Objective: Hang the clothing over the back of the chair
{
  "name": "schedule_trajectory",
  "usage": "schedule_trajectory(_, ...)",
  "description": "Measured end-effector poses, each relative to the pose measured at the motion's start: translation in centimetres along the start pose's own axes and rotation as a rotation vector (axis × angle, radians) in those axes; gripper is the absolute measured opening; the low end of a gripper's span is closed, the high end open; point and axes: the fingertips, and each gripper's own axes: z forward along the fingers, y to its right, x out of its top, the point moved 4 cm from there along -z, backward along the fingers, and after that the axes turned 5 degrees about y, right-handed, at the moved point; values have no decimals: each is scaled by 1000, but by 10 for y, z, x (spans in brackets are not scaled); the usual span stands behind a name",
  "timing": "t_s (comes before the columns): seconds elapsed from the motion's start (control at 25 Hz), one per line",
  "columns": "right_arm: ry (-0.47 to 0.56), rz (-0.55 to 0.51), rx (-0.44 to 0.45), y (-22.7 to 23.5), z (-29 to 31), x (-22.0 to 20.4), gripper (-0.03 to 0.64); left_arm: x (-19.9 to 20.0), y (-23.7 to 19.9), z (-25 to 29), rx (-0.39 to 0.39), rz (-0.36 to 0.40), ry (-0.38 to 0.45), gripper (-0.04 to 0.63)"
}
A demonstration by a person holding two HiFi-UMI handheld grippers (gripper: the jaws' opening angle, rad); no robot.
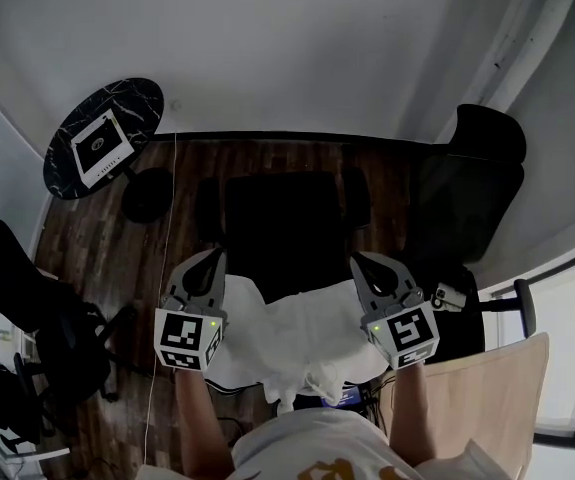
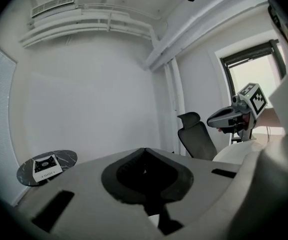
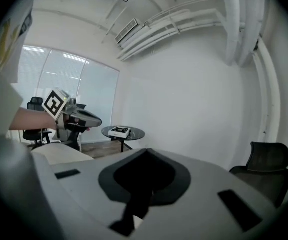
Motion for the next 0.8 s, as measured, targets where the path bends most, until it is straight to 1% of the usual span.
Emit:
schedule_trajectory(0.12,25,10,-19,-13,-11,10,11,5,8,-19,-18,-38,22,20)
schedule_trajectory(0.24,57,66,-45,-22,-28,12,11,10,25,-38,-44,-95,34,20)
schedule_trajectory(0.36,96,117,-72,-35,-47,9,11,12,39,-60,-42,-156,51,20)
schedule_trajectory(0.44,119,112,-89,-51,-60,12,11,12,51,-78,-53,-157,52,20)
schedule_trajectory(0.52,141,97,-91,-67,-75,17,11,14,66,-95,-74,-138,52,20)
schedule_trajectory(0.64,144,103,-87,-88,-96,18,11,16,85,-117,-93,-125,65,20)
schedule_trajectory(0.68,140,121,-95,-95,-102,18,11,17,89,-124,-95,-122,71,20)
schedule_trajectory(0.8,160,232,-107,-110,-122,17,11,17,98,-144,-80,-116,98,20)
